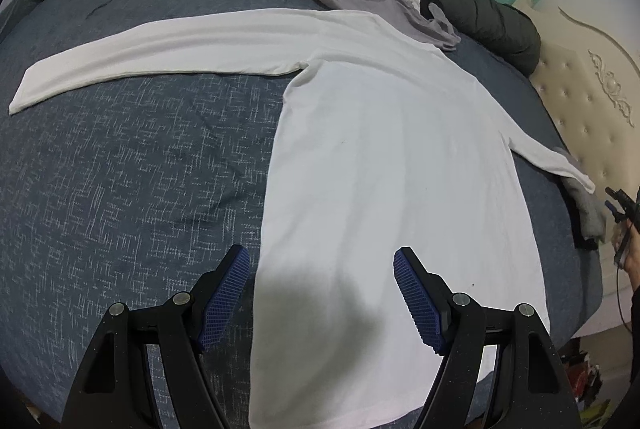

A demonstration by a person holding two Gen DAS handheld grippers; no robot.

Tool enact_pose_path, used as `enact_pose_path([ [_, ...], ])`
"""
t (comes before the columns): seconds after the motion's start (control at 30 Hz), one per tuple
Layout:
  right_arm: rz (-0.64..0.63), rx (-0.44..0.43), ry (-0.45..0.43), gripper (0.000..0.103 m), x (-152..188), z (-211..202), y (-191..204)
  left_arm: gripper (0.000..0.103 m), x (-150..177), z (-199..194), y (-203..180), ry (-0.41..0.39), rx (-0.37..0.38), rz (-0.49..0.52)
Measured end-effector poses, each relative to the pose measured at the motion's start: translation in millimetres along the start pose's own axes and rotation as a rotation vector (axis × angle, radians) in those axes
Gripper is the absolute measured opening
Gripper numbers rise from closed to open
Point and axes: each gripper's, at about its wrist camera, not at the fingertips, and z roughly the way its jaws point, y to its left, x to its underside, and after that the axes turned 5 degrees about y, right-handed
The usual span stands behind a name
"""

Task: Fold clothes
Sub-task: 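Grasp the sleeve cuff again with the right gripper and lift it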

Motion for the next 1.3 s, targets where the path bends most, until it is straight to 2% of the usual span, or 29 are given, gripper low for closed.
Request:
enact_pose_path([
  [0.13, 0.000, 0.027, -0.002, 0.057, -17.4, 9.5, -13.0, 0.078, -8.5, 3.7, -5.8, -0.001, -0.007, 0.000],
  [0.23, 0.009, 0.016, 0.019, 0.057, -27.4, 25.1, -17.7, 0.078, -14.0, 9.2, -13.3, 0.008, -0.006, 0.008],
  [0.57, -0.026, 0.047, 0.069, 0.056, -39.3, 70.3, -13.4, 0.078, -20.9, 30.5, -30.8, 0.034, -0.016, 0.034],
  [0.6, -0.030, 0.048, 0.076, 0.052, -39.8, 73.0, -12.9, 0.078, -21.0, 32.5, -31.1, 0.037, -0.019, 0.034],
  [0.63, -0.034, 0.050, 0.084, 0.034, -40.3, 75.7, -12.3, 0.078, -21.1, 34.6, -31.5, 0.040, -0.021, 0.034],
  [0.67, -0.046, 0.068, 0.092, 0.023, -40.3, 77.4, -10.5, 0.078, -21.6, 36.1, -31.3, 0.042, -0.023, 0.033],
  [0.7, -0.060, 0.080, 0.091, 0.020, -40.0, 77.4, -8.6, 0.078, -22.2, 37.6, -31.1, 0.045, -0.025, 0.034],
  [0.73, -0.081, 0.074, 0.089, 0.014, -39.8, 76.6, -5.3, 0.078, -22.7, 39.1, -30.9, 0.047, -0.027, 0.036],
  [0.83, -0.138, 0.062, 0.083, 0.008, -38.4, 72.6, 5.6, 0.078, -24.4, 41.4, -28.4, 0.047, -0.026, 0.030],
  [1.1, -0.209, -0.015, 0.003, 0.007, -45.3, 25.4, 46.3, 0.078, -24.5, 41.3, -29.9, 0.031, 0.003, 0.026],
  [1.3, -0.295, -0.112, -0.063, 0.007, -56.6, -20.4, 112.2, 0.078, -23.4, 26.7, -36.7, -0.003, 0.040, 0.038],
])
